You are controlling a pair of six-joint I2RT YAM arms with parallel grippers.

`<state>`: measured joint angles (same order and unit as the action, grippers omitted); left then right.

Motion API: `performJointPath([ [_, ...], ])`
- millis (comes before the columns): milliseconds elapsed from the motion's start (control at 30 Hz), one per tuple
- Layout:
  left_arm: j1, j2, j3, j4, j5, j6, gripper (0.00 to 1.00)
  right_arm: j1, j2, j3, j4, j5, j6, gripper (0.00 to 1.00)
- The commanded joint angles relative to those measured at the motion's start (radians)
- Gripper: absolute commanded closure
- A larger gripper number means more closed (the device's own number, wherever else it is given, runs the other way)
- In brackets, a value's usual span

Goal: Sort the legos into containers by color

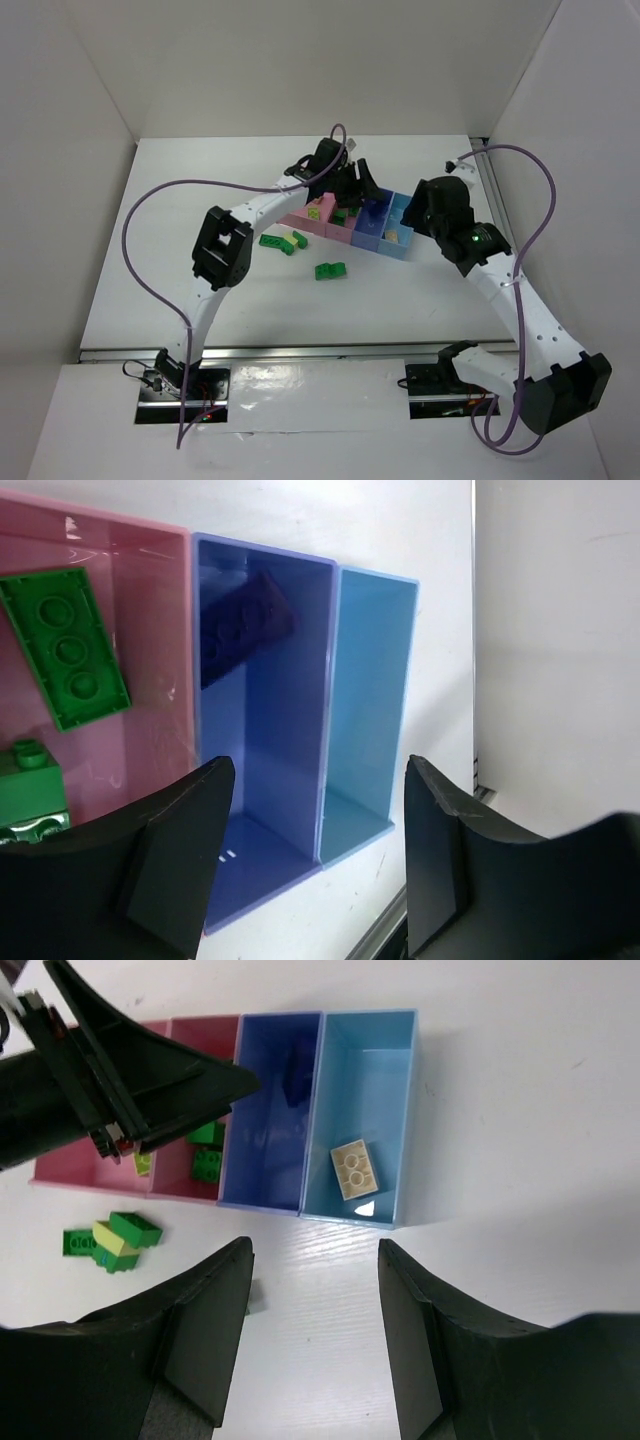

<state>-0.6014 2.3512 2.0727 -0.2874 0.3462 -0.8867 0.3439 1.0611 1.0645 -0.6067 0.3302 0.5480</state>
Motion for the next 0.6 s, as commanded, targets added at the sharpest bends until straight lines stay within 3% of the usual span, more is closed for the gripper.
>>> performJointPath([
  [0,-0.006,-0.145,-0.008,0.001,0.046,0.055,0.29,-0.006,0.017,-0.023,0.064,-0.089,-0.046,0.39],
  [133,0.058,-0.312,-0.158,0.001,0.111,0.1,0.29,0.064,0.094,-0.023,0.064,-0.151,-0.13,0.39],
  [367,0.202,-0.683,-0.564,-0.022,0.062,0.169,0.27,0.277,0.305,-0.032,0.074,-0.27,-0.336,0.36],
  [533,0.324,-0.832,-0.761,-0.07,0.04,0.196,0.23,0.365,0.465,0.026,0.074,-0.281,-0.43,0.36],
  [567,0.342,-0.848,-0.785,-0.07,0.089,0.196,0.23,0.374,0.485,0.046,0.084,-0.293,-0.442,0.36],
])
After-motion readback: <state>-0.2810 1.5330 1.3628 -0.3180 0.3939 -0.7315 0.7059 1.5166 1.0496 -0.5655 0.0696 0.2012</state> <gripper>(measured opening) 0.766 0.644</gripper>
